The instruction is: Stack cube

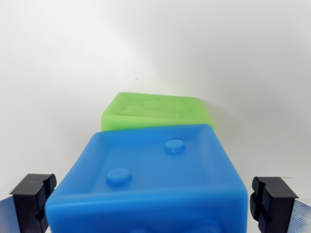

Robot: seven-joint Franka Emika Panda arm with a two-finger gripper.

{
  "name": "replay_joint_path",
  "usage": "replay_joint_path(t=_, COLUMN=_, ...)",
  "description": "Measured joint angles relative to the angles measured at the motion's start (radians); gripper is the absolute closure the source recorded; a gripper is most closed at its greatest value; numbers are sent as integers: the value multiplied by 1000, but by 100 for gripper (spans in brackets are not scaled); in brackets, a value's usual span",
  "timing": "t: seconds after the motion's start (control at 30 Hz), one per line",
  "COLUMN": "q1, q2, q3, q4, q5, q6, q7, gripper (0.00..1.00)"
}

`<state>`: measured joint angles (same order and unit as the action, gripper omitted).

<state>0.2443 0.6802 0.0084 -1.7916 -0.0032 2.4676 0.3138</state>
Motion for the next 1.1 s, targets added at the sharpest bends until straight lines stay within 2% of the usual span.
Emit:
replay_joint_path(t=0.6, q1=0, q2=-16, q3=0, q4=-2, q5=0, q6=-12, q7=0, gripper=0)
replay_joint_path(t=1.1, q1=0, q2=-94, q3=0, q4=-9, q5=0, q6=-81, q7=0, gripper=0)
